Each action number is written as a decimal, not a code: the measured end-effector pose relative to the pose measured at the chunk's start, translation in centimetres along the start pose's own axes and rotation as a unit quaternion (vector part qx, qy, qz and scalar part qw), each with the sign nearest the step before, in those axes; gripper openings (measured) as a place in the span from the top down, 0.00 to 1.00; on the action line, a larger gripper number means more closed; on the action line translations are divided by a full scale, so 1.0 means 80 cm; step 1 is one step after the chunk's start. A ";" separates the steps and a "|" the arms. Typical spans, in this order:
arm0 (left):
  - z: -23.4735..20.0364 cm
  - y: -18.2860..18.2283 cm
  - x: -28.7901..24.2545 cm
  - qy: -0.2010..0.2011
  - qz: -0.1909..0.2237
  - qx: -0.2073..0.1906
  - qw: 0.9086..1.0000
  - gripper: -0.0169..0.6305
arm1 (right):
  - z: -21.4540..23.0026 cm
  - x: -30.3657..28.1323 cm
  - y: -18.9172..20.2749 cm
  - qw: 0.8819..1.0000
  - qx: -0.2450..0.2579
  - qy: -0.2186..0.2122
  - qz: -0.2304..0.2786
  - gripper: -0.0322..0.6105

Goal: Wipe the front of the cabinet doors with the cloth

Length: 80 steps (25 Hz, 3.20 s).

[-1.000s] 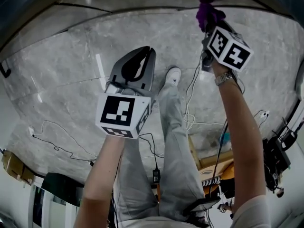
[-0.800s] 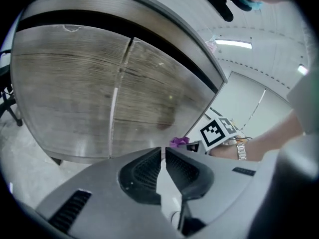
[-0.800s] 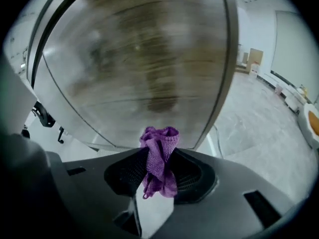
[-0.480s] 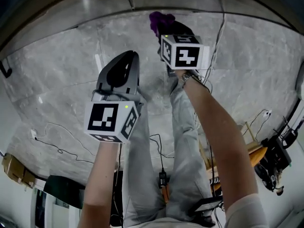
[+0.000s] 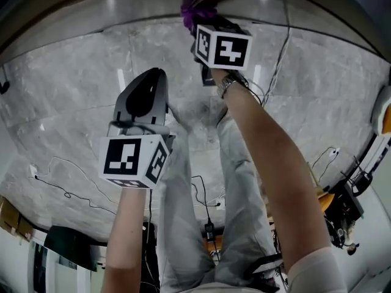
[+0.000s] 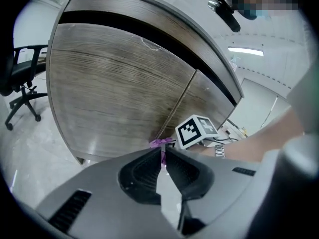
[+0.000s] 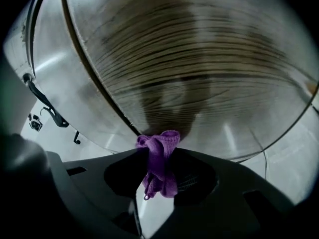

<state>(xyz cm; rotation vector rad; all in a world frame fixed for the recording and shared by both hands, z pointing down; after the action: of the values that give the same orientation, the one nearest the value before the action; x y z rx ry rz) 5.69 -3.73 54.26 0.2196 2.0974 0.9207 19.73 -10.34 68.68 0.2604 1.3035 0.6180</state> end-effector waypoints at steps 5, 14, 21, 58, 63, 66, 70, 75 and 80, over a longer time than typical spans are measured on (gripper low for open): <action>0.016 0.011 -0.005 -0.006 -0.002 0.008 1.000 0.92 | 0.019 0.003 -0.001 1.000 -0.009 -0.003 -0.003 0.72; 0.092 0.015 -0.051 -0.005 -0.003 0.006 1.000 0.92 | 0.155 0.037 0.001 0.999 0.001 0.030 -0.017 0.72; 0.146 0.025 -0.088 -0.001 0.001 0.007 1.000 0.92 | 0.305 0.071 0.016 0.995 0.024 0.090 -0.031 0.72; 0.070 0.029 -0.025 0.004 -0.005 -0.010 1.000 0.92 | 0.118 -0.005 0.110 0.997 0.014 0.026 -0.069 0.72; 0.037 0.019 -0.004 -0.020 0.010 -0.005 1.000 0.92 | 0.054 -0.060 0.094 0.997 0.022 -0.002 -0.069 0.72; 0.009 0.010 0.010 -0.046 0.027 0.003 0.999 0.92 | 0.027 -0.086 0.076 0.998 0.015 -0.012 -0.062 0.72; -0.008 0.013 0.015 -0.088 0.039 0.029 0.995 0.92 | 0.027 -0.108 0.060 0.999 -0.001 -0.009 -0.053 0.72; 0.031 0.030 0.008 -0.097 0.044 0.037 0.994 0.92 | 0.085 -0.099 0.057 0.999 -0.023 0.019 -0.038 0.72; 0.063 0.048 -0.011 -0.094 0.032 0.024 0.995 0.92 | 0.165 -0.081 0.071 0.997 -0.040 0.050 -0.042 0.72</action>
<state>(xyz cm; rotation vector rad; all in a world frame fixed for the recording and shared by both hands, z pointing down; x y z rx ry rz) 9.43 1.36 55.38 0.3856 1.9487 0.8539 29.85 -7.28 80.37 0.1092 1.3761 0.6157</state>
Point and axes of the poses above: the fingertips, and each gripper's own axes: x backward along the fingers, z to its right, y out of its underside, the point moved 1 cm from there along x, backward along the fingers, and after that the axes turned 1 degree about -z, right-handed, at the moved point
